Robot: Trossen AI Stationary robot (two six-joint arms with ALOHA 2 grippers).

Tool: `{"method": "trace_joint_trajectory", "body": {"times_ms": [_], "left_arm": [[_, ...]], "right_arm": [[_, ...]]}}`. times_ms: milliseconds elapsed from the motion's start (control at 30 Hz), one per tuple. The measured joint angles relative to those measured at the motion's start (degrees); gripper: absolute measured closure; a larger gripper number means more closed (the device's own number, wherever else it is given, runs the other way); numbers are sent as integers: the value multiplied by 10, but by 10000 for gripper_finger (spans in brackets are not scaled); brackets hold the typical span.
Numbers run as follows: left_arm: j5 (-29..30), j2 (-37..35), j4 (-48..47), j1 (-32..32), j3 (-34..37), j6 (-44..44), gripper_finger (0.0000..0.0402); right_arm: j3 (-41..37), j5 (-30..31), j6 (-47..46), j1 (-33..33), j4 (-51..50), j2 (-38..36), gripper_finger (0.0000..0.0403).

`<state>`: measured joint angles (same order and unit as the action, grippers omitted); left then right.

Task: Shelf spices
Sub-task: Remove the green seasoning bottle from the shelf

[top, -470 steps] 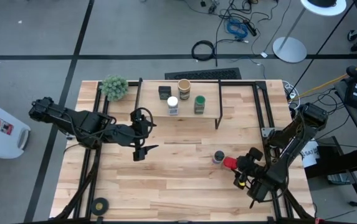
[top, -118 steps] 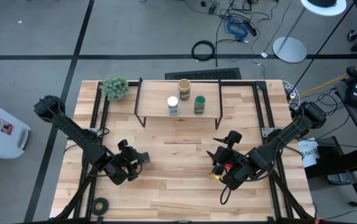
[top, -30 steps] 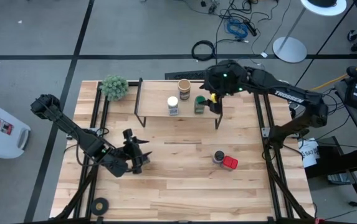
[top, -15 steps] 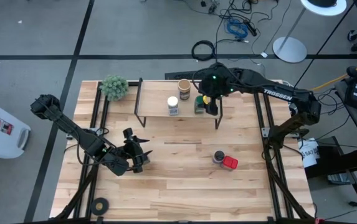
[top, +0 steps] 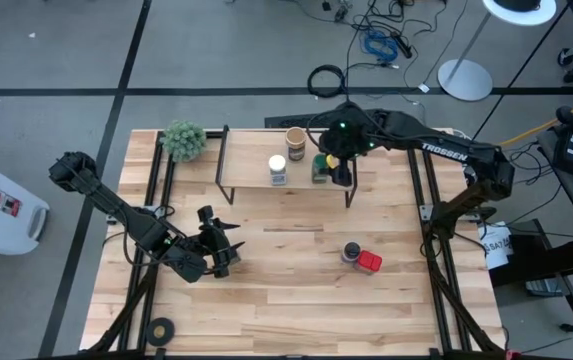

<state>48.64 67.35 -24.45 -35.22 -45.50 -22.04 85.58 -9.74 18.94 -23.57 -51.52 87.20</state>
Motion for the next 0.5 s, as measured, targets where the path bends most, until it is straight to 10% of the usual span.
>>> {"method": "trace_joint_trajectory", "body": {"times_ms": [500], "left_arm": [[0, 0, 0, 0, 0, 0, 184]], "right_arm": [[0, -9, -6, 0, -4, 10, 132]]}}
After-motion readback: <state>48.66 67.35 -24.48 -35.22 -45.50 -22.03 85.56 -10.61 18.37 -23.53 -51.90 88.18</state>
